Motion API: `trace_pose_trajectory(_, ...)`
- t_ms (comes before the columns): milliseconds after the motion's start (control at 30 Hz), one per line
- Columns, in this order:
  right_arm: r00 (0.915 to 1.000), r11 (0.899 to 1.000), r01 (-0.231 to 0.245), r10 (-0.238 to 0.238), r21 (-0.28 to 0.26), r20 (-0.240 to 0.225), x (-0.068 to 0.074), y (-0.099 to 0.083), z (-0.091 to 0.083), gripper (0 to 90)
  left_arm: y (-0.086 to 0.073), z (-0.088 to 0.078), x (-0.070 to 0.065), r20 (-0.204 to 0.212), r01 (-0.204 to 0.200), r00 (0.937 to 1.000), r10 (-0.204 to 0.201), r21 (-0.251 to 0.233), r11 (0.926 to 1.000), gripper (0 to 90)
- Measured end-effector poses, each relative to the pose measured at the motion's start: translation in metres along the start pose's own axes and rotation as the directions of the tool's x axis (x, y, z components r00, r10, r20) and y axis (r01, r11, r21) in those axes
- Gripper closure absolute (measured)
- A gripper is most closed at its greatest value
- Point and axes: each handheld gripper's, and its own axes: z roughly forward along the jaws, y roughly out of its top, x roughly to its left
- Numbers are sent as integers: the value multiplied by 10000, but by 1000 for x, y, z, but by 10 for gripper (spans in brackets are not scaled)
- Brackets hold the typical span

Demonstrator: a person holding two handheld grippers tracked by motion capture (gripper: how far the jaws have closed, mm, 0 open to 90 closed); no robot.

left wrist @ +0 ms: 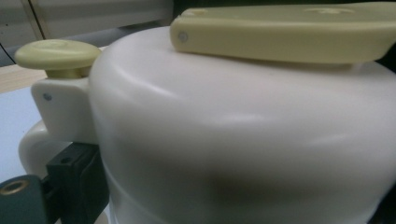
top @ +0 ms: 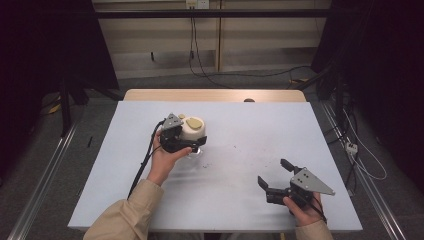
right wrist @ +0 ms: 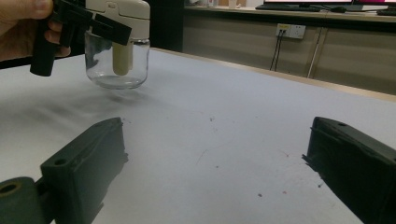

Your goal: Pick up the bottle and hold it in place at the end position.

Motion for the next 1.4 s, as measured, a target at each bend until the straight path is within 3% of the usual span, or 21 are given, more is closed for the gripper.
trace_pose_trajectory(1400,9999,9999,-127,127,-19,55,-3,-1,-2,38,4,29,-10,148,34,9999,-33,-100,9999,59)
